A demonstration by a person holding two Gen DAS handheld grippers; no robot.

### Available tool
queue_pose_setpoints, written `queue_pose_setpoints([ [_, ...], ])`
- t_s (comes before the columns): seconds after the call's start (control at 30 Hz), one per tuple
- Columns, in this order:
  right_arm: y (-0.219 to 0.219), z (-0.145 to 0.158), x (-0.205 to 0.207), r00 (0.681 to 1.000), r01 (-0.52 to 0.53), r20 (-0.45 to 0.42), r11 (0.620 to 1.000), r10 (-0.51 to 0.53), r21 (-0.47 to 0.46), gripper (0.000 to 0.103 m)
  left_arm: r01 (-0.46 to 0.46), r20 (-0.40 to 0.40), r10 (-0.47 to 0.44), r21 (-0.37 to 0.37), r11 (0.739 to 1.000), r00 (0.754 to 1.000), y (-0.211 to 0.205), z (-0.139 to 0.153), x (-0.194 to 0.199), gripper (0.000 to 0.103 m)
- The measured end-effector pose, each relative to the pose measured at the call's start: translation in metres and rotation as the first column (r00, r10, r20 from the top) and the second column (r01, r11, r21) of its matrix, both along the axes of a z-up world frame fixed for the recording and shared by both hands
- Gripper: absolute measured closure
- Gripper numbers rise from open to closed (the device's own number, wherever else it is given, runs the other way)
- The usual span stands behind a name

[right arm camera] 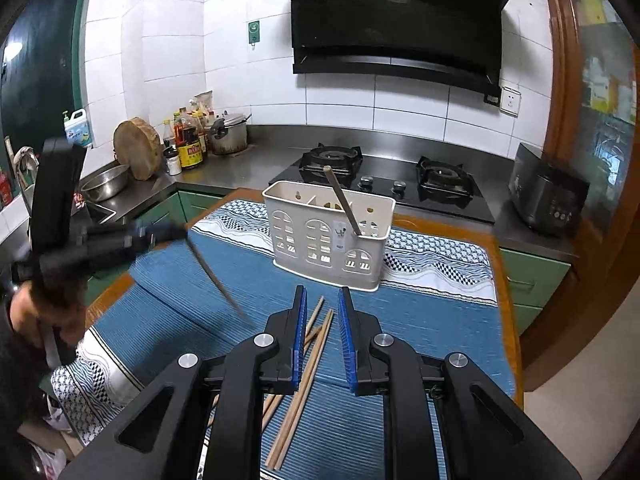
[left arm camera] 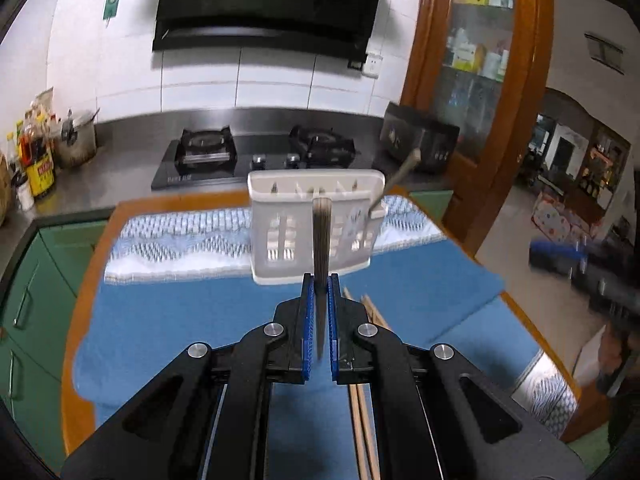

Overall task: Organize utensils
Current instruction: 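Carry the chopstick into the white holder and open the left gripper while the right gripper returns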

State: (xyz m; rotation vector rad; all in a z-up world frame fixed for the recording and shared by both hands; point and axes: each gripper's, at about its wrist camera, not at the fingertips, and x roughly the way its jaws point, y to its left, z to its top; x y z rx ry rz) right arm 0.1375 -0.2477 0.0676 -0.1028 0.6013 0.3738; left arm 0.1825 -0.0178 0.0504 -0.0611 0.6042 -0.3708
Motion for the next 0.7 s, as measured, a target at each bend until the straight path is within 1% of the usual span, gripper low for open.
queue_pose_setpoints([
  [0.13,-0.007,-0.005,-0.003,1.000,0.015,-0.002,1.000,-0.015,0.000,0.086,-0.005,0.038,0.005,0.004,1.000,0.999,-0.005,0.026,0.018,0.098],
  [0.3,-0.017,-0.015,-0.005,0.999,0.032,-0.024,0.999,-0.032,0.013,0.086,-0.020,0.107,0.019,0.012,1.000,0.994,-0.013,0.065,0.042,0.098],
  [0.4,-0.022,-0.021,-0.004,0.999,0.040,-0.035,0.999,-0.040,0.017,0.086,-0.034,0.148,0.034,0.001,0.999,0.988,-0.018,0.087,0.055,0.098],
  [0.53,-0.030,-0.029,-0.002,0.997,0.056,-0.050,0.998,-0.054,0.028,0.086,-0.061,0.219,0.058,0.004,0.998,0.974,-0.024,0.115,0.071,0.098],
  [0.6,-0.035,-0.033,-0.001,0.996,0.066,-0.059,0.997,-0.064,0.034,0.086,-0.086,0.269,0.079,0.016,0.996,0.960,-0.029,0.128,0.081,0.098],
  [0.7,-0.041,-0.042,0.003,0.994,0.081,-0.075,0.996,-0.078,0.038,0.086,-0.126,0.316,0.113,0.021,0.992,0.942,-0.033,0.136,0.096,0.098],
])
